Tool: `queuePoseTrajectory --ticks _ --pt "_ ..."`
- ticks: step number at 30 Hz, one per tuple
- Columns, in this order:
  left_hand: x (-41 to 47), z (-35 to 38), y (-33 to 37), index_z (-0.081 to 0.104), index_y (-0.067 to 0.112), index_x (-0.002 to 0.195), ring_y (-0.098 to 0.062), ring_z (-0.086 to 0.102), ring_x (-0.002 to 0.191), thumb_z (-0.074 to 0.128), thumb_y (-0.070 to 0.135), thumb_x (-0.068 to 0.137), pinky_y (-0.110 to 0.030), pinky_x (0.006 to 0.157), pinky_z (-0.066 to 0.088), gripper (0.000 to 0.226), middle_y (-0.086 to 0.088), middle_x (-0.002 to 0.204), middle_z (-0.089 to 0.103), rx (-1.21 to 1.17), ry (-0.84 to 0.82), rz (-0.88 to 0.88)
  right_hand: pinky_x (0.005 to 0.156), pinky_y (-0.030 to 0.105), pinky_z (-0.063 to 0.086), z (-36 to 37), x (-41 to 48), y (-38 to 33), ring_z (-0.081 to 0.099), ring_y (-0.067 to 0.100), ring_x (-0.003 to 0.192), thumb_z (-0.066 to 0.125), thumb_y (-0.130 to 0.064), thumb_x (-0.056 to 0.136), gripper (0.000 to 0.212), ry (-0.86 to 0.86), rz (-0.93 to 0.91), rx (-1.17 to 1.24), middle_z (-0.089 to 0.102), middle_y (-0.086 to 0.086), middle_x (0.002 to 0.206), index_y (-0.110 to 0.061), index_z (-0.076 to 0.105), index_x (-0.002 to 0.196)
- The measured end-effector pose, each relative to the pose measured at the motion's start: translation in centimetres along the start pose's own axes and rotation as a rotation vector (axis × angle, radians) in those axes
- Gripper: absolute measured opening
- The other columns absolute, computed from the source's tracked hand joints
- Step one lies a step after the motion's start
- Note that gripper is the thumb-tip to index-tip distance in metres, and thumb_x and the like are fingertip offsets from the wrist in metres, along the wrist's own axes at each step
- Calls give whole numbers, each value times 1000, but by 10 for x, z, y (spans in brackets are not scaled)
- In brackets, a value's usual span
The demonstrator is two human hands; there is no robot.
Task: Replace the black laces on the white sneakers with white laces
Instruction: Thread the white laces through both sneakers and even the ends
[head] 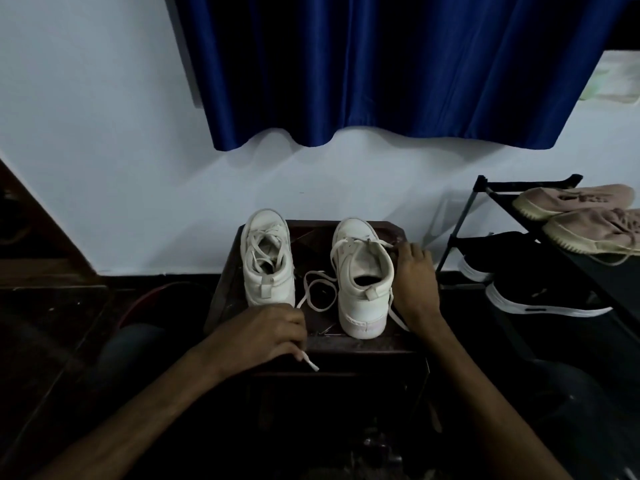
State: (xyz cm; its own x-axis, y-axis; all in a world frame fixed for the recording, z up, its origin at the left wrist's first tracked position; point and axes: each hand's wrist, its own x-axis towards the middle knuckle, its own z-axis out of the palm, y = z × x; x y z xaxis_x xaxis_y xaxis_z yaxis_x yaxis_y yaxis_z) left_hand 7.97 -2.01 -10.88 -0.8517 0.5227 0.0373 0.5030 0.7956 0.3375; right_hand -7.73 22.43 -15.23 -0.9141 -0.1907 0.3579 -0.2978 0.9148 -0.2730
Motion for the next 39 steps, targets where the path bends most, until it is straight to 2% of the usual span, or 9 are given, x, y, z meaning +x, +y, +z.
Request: queuePoseTrajectory --ticks 3,6,13,18,21,23,27,34,39 --pt "3 -6 12 64 29 87 2 58 87 66 38 89 -29 74 50 8 16 90 61 13 73 -32 72 40 39 -3 0 0 54 38 88 42 -9 96 19 69 36 152 61 19 98 -2 59 101" --pt "11 -19 22 61 30 88 -2 64 72 66 30 91 -33 71 53 6 19 81 69 -241 269 -178 63 36 37 -15 3 3 60 42 81 48 -8 96 12 77 100 315 66 21 87 -5 59 97" --pt "60 -57 27 69 8 101 -17 53 51 59 4 96 -10 41 36 12 -4 76 72 -689 599 -338 57 37 38 -25 4 16 63 41 79 49 -23 99 16 107 58 58 68 16 87 -11 54 108" --pt "100 -65 17 73 19 88 -13 55 47 65 16 93 -26 53 46 10 5 68 71 -647 685 -408 63 32 45 -39 15 11 66 26 81 54 -25 98 16 126 59 359 70 5 87 -12 63 96" --pt "121 -59 14 74 26 82 -7 68 69 71 25 87 -34 71 56 6 13 71 73 -569 696 -438 64 21 45 -69 24 -6 66 4 72 57 -37 97 20 -33 49 670 71 -10 74 -32 67 81" --pt "132 -52 15 75 29 81 -2 69 76 72 33 82 -35 76 58 5 18 76 73 -523 678 -460 64 17 42 -85 29 -17 64 -2 73 59 -50 92 16 -238 -21 632 69 -13 76 -41 63 79" --pt "146 -38 13 75 36 79 1 68 77 65 43 72 -34 74 56 14 23 76 72 -494 640 -481 66 17 47 -98 35 -23 64 0 82 69 -56 81 33 -455 -73 483 67 -12 95 -27 66 95" --pt "157 -24 2 76 34 78 7 64 75 73 39 78 -22 71 52 6 25 78 70 -478 548 -483 70 23 52 -96 25 -14 68 2 74 63 -26 92 13 -333 19 594 74 -13 83 -26 76 93" --pt "164 -27 -11 76 36 77 7 64 73 71 39 73 -20 68 51 7 24 74 69 -458 427 -443 82 49 56 -83 28 -4 72 25 86 56 -19 92 22 -332 100 743 76 0 85 -27 77 94"
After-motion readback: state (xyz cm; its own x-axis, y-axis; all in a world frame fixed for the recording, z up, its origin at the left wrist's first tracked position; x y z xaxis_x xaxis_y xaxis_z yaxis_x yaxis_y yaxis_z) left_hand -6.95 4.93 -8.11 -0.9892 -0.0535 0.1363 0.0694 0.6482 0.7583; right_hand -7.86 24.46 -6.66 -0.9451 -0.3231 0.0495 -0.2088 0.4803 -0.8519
